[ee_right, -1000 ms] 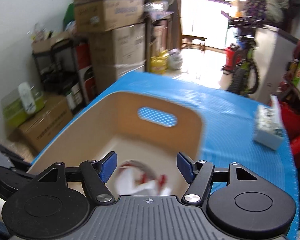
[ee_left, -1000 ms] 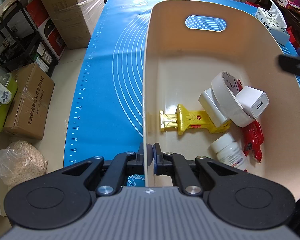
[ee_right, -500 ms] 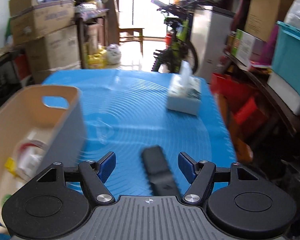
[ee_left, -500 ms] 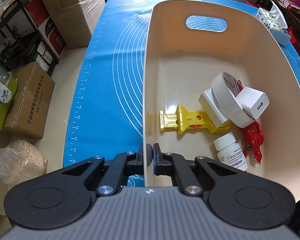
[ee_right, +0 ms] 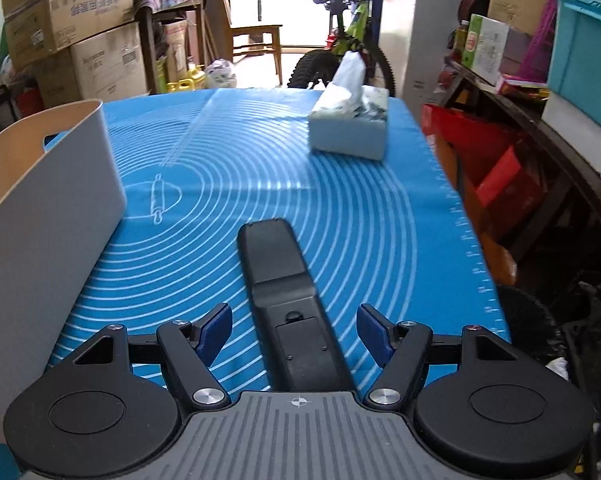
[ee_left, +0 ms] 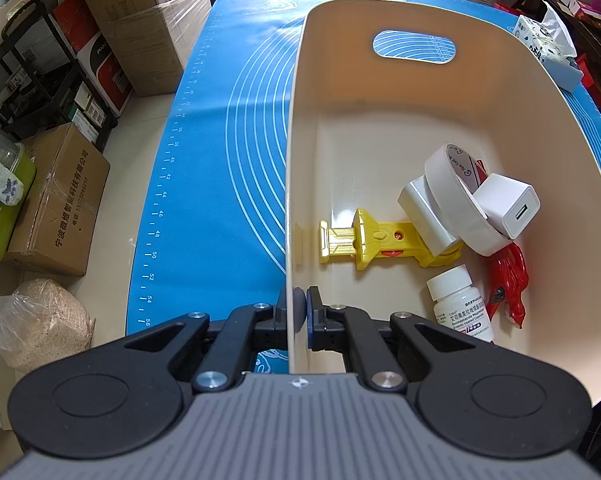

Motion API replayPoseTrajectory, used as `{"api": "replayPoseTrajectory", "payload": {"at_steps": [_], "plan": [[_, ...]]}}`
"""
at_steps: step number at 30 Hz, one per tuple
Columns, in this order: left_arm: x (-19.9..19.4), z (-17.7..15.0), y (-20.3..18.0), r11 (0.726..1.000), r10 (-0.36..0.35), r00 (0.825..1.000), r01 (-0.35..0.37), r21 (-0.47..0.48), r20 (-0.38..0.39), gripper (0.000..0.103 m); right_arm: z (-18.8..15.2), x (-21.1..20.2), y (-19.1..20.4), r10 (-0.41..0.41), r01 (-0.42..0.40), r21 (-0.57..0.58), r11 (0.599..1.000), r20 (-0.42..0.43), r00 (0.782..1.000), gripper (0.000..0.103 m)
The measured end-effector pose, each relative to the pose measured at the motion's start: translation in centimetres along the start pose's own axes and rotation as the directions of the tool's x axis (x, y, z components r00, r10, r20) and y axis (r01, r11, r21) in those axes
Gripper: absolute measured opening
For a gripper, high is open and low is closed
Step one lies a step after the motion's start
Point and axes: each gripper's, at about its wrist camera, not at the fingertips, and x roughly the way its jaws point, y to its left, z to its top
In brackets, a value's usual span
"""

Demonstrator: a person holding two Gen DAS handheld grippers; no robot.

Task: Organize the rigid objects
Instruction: 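Grasp the black remote by its end with the right tool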

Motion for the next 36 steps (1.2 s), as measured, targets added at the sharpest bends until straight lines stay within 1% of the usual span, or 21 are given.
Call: {"api": "replayPoseTrajectory", "payload": {"at_steps": [5,8,10,13,24,30,36], "plan": [[0.1,0.0,0.0,1.0,0.003,1.0,-0.003,0.003,0.0,0.008,-0.6,1.1,-0.5,0.02,-0.021,0.019,1.0,0.016,1.0,0.073],[0.2,0.0,0.0,1.0,0.005,1.0,-0.005,0.005,0.001,0.009,-0.4,1.6,-0.5,0.031,-0.031,0.004,1.0,0.028,0.999,0.067],[0.2,-0.1,-0.1,1.0,0.007,1.0,-0.007,0.006,0.0,0.009,-0.3,2.1,-0.4,0.036,-0.036,-0.021,0.999,0.016,0.999,0.06],[0.2,0.0,-0.2,1.0,0.01,1.0,-0.01,0.008,0.0,0.009,-0.5,2.7,-0.3,0.041,-0.041,-0.052,0.998,0.005,0.999,0.057],[0.1,0.1,-0.4,1.0,0.02,1.0,-0.02,0.013,-0.001,0.009,-1.3,2.5,-0.4,0.058,-0.055,-0.071,0.996,0.047,0.997,0.055],[0.1,0.1,-0.4,1.0,0.02,1.0,-0.02,0.013,-0.001,0.009,-1.4,1.7,-0.1,0.024,-0.021,-0.049,0.999,0.07,0.997,0.054],[0.1,0.1,-0.4,1.0,0.02,1.0,-0.02,0.013,-0.001,0.009,-0.9,0.6,0.1,0.023,-0.018,-0.049,0.999,0.097,0.995,0.053]]}}
